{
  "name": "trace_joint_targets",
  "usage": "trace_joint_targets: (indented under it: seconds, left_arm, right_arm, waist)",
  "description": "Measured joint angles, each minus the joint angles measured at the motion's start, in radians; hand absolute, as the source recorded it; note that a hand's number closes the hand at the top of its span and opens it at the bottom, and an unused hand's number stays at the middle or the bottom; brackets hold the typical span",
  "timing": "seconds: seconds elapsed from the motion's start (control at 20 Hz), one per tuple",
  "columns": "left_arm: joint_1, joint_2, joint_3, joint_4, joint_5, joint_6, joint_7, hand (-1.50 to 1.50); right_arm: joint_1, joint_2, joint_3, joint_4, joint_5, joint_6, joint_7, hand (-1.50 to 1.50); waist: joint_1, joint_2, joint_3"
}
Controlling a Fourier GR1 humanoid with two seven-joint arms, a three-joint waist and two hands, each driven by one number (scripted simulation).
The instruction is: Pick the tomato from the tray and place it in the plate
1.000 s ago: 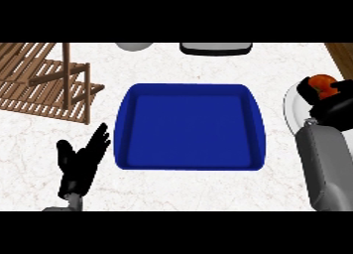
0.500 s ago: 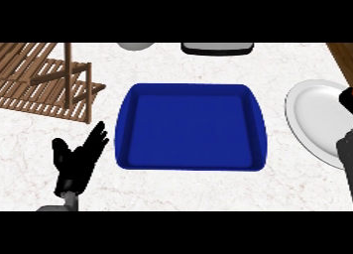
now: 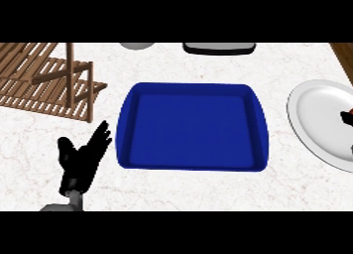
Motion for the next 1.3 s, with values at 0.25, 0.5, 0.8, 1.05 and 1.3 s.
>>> trace_joint_targets:
  seconds: [0.25, 0.5, 0.8, 1.05, 1.3]
  left_arm:
    - [-0.004, -0.001, 0.004, 0.005, 0.001, -0.003, -0.004, 0.0]
    - [-0.014, -0.003, 0.009, 0.0, 0.001, 0.003, 0.006, 0.0]
    - [0.018, -0.004, 0.008, -0.012, -0.005, 0.003, 0.002, 0.0]
    - [0.034, 0.006, 0.022, -0.011, 0.001, -0.011, -0.011, 0.0]
    - [0.067, 0.006, 0.02, -0.047, 0.0, -0.014, -0.005, 0.0]
  right_arm:
    - [0.015, 0.01, -0.075, -0.036, -0.194, -0.001, -0.282, -1.5]
    - [0.051, 0.048, -0.18, -0.116, -0.389, -0.017, -0.54, -1.5]
    - [0.139, 0.102, -0.273, -0.221, -0.605, 0.084, -0.735, -1.5]
    - [0.279, 0.171, -0.258, -0.386, -0.704, 0.234, -0.777, -1.5]
    - [0.458, 0.25, -0.2, -0.586, -0.737, 0.333, -0.755, -1.5]
  waist:
    - [0.0, 0.001, 0.002]
    - [-0.007, -0.002, 0.0]
    - [-0.018, -0.008, -0.003]
    - [-0.027, -0.012, -0.006]
    - [-0.028, -0.013, -0.007]
